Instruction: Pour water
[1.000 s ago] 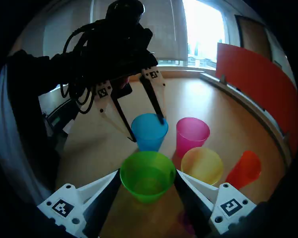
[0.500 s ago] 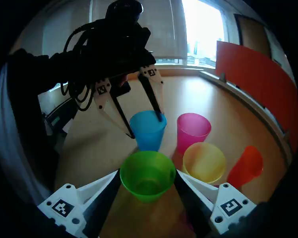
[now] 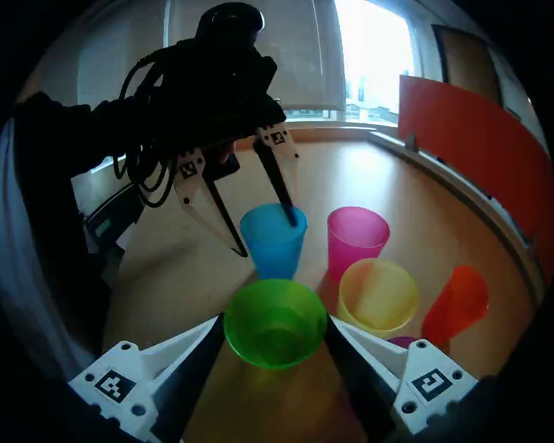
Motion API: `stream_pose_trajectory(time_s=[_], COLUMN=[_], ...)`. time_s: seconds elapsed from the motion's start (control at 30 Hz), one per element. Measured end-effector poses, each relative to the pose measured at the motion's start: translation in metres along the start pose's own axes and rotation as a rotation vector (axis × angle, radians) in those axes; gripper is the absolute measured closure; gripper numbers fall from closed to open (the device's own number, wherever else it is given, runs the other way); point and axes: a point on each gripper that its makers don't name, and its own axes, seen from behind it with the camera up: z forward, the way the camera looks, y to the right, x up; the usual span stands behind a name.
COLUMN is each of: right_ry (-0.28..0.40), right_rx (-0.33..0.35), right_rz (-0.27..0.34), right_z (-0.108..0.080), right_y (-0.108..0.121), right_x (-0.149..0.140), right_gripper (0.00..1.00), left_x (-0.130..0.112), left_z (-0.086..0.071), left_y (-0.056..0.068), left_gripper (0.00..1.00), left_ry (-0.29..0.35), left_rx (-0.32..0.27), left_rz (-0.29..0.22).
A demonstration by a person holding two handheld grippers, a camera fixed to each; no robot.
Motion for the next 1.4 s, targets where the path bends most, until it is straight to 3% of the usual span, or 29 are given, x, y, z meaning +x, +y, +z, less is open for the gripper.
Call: stream_pose_trajectory(time_s=[0.7, 1.4], right_ry=[0.011, 0.047], right_rx=[-0.037, -0.087], right_rz=[-0.03, -0.029], right_z=[-0.015, -0.042], right_y=[0.001, 0.0], right_x=[0.005, 0.011], right_gripper=[0.0, 0.0], left_x=[-0.014, -0.038], left_z=[-0.005, -0.03], left_y=[-0.001, -0.015], left_gripper=[0.1, 0.1], left_ry=[-0.039, -0.053], left_rx=[0.037, 0.122], left_rz=[0.003, -0.048])
